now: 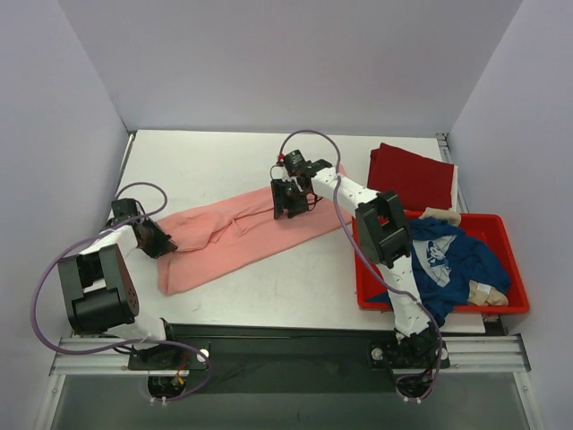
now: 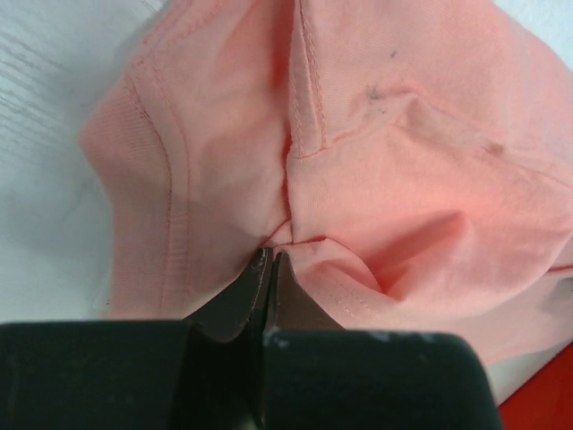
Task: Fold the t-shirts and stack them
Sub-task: Fold the other side of the tshirt into a rectangle
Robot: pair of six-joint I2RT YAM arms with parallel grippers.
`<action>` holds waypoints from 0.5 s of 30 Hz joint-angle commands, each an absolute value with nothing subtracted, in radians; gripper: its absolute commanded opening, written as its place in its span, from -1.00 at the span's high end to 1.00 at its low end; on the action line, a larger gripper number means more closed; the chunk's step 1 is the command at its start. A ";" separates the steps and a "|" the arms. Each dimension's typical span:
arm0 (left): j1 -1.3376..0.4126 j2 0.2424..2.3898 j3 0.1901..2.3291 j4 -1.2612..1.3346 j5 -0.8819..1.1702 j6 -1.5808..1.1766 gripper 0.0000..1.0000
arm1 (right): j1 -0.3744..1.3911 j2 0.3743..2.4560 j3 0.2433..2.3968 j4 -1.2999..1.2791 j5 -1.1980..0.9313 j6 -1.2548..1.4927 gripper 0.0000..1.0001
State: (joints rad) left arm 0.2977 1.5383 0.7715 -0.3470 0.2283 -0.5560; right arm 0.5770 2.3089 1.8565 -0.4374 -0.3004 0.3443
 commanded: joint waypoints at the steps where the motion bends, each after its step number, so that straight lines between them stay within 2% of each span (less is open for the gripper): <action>1: 0.301 1.491 0.778 -0.334 0.267 -0.592 1.00 | 0.578 2.289 1.833 -0.526 -0.218 0.273 0.03; 8: 0.308 1.532 0.874 -0.336 0.284 -0.615 1.00 | 0.675 2.198 1.904 -0.531 -0.219 0.265 0.03; 15: 0.327 1.601 0.922 -0.316 0.287 -0.614 1.00 | 0.787 2.227 2.002 -0.517 -0.261 0.304 0.08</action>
State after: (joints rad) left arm 0.3141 1.5745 0.8837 -0.3450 0.2684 -0.6025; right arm 0.7403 2.2848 1.9327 -0.4969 -0.2462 0.2935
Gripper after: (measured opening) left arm 0.024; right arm 0.463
